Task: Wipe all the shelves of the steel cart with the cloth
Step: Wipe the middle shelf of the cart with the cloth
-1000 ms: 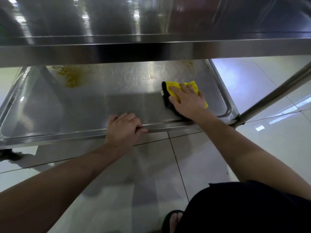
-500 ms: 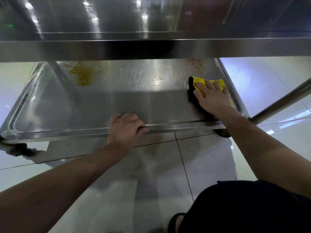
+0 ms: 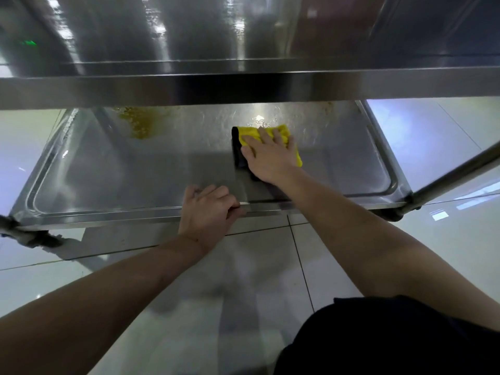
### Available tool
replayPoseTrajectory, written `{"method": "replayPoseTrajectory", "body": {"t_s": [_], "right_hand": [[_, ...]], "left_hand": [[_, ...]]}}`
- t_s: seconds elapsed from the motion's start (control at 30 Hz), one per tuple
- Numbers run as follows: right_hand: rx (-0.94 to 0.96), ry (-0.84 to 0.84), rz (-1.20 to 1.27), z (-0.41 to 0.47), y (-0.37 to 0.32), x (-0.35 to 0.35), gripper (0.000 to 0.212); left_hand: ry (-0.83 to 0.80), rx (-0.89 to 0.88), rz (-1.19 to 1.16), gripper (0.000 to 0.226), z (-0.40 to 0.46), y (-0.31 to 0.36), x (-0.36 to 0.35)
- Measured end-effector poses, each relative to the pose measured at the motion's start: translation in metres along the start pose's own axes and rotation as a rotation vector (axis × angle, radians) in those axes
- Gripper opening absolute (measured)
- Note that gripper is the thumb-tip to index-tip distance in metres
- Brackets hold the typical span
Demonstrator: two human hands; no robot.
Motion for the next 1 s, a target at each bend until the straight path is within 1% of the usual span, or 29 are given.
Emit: {"method": "replayPoseTrajectory", "body": {"t_s": [0.17, 0.27, 0.4, 0.5, 0.6, 0.7, 0.83, 0.9, 1.0], "right_hand": [[-0.024, 0.040, 0.035, -0.003, 0.023, 0.002, 0.057], [-0.096, 0.050, 0.052, -0.008, 0.059, 0.004, 0.059], [-0.205, 0.081, 0.058, -0.020, 0.114, 0.011, 0.058], [-0.219, 0.065, 0.044, -0.021, 0.118, 0.011, 0.058], [-0.239, 0.057, 0.017, -0.017, 0.105, 0.011, 0.057], [-0.211, 0.044, 0.012, -0.010, 0.083, 0.010, 0.056], [-0.107, 0.025, 0.005, 0.006, 0.026, 0.006, 0.058], [-0.037, 0.013, 0.005, 0.015, -0.012, 0.002, 0.059], [0.014, 0.010, -0.003, 0.022, -0.047, -0.001, 0.060]], "left_hand": [[0.006, 0.015, 0.002, 0.025, 0.000, -0.003, -0.002], [-0.001, 0.011, 0.002, 0.029, 0.000, -0.002, -0.002], [-0.024, 0.033, 0.002, 0.024, 0.002, -0.001, -0.002], [-0.029, 0.045, -0.005, 0.022, 0.003, -0.001, -0.004], [-0.028, 0.053, -0.007, 0.021, 0.002, 0.000, -0.004], [0.000, 0.044, -0.031, 0.020, 0.000, 0.000, -0.003], [0.019, 0.009, -0.012, 0.024, -0.001, 0.001, -0.003], [0.033, -0.004, -0.010, 0.022, -0.003, 0.000, -0.002], [0.029, -0.027, -0.009, 0.021, -0.004, 0.003, -0.002]]}}
Point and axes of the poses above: each hand's wrist, its own z-axis towards the middle knuckle, its own x-axis out of the back of the hand, y = z × x, the point moved 8 cm from there along z, towards the middle knuckle, and after that the axes turned 4 degrees about -z, right-handed, at the moved point
